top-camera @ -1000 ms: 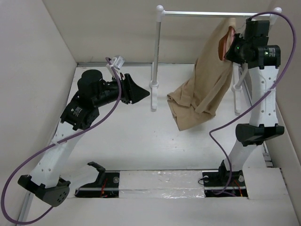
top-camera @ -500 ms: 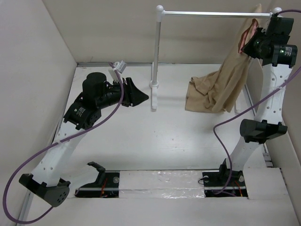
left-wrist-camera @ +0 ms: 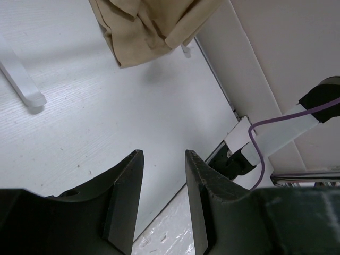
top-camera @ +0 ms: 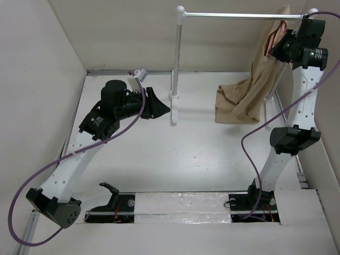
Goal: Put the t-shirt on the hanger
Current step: Place the hanger at the clothesline.
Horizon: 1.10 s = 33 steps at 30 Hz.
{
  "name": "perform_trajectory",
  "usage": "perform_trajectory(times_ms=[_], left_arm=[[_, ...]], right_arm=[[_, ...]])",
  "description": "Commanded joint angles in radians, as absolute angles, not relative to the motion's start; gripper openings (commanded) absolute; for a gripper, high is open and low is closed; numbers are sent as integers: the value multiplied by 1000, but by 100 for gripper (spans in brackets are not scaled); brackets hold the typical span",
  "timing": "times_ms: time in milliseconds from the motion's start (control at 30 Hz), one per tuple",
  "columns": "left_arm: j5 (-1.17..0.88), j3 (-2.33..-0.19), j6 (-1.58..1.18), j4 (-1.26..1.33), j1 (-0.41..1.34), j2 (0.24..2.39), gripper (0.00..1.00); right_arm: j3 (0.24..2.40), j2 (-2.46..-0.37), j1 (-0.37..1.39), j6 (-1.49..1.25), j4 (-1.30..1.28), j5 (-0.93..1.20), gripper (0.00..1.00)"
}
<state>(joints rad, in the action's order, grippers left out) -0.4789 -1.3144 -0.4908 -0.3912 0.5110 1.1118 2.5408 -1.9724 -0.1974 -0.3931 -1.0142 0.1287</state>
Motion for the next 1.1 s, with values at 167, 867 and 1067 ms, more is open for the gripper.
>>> perform_trajectory(times_ms=[167, 867, 1067], left_arm=[[-486, -1339, -495, -337, 515, 1141, 34], [-483, -1400, -505, -342, 506, 1161, 37], [-373, -1416, -511, -324, 506, 1112, 40]], right_arm=[[2321, -1841, -227, -405, -759, 133, 0], [2169, -1587, -227, -459, -664, 140, 100], [1765, -1315, -169, -502, -422, -85, 100]])
